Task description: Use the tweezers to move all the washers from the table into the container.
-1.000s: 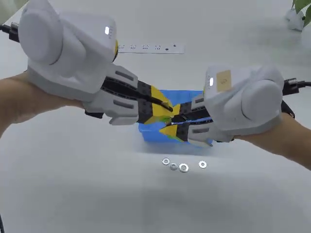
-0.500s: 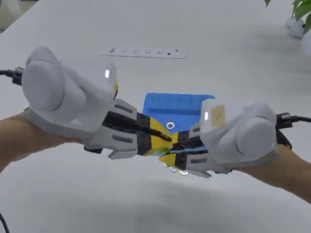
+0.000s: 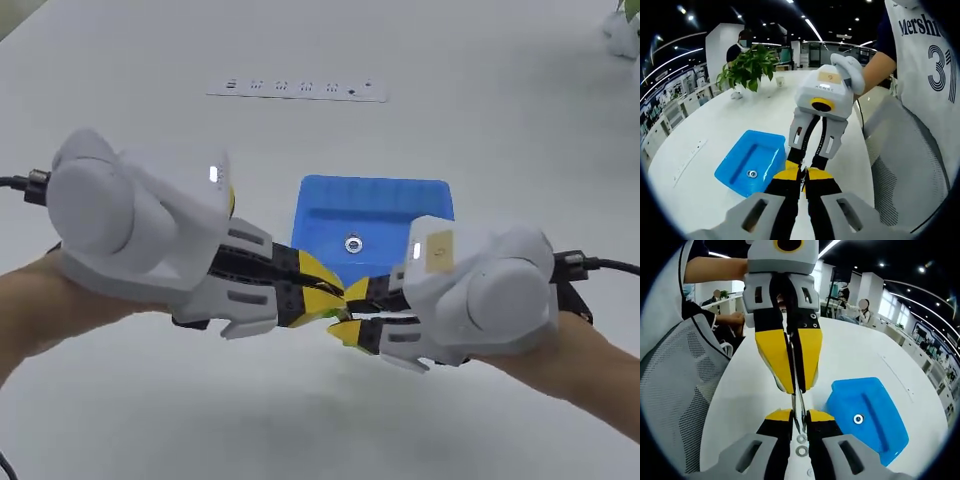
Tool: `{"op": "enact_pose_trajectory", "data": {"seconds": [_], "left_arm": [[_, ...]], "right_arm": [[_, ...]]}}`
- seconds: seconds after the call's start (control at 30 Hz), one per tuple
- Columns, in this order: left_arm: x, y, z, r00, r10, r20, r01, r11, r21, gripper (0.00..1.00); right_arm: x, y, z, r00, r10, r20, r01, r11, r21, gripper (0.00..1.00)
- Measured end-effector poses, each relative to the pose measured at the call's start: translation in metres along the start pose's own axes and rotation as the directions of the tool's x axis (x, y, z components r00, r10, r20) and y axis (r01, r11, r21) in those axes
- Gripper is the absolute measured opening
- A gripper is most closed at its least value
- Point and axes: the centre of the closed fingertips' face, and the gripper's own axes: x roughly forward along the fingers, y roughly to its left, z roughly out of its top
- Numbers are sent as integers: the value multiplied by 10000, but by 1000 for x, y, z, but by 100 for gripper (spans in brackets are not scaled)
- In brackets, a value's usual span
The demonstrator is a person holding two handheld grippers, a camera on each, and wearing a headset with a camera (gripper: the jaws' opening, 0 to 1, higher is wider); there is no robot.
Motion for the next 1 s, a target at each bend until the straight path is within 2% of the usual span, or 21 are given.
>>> {"op": "enact_pose_trajectory", "data": {"seconds": [0.2, 0.53, 0.8, 1.0], "left_arm": [[5, 5, -6, 9997, -38, -221, 38, 10000, -15, 7], [13, 9, -11, 9991, -63, -419, 64, 10000, 17, 7], [14, 9, -10, 9983, -74, -577, 83, 9998, 160, 7], [13, 9, -9, 9985, -59, -548, 69, 9998, 192, 7]], "right_arm": [[9, -3, -4, 10000, 35, 15, -35, 9998, 217, 12], [12, -4, -13, 9999, 134, 100, -138, 9992, 374, 12], [13, -6, -12, 9995, 142, 267, -155, 9986, 509, 12], [14, -6, -9, 9993, 158, 326, -173, 9988, 461, 12]]}}
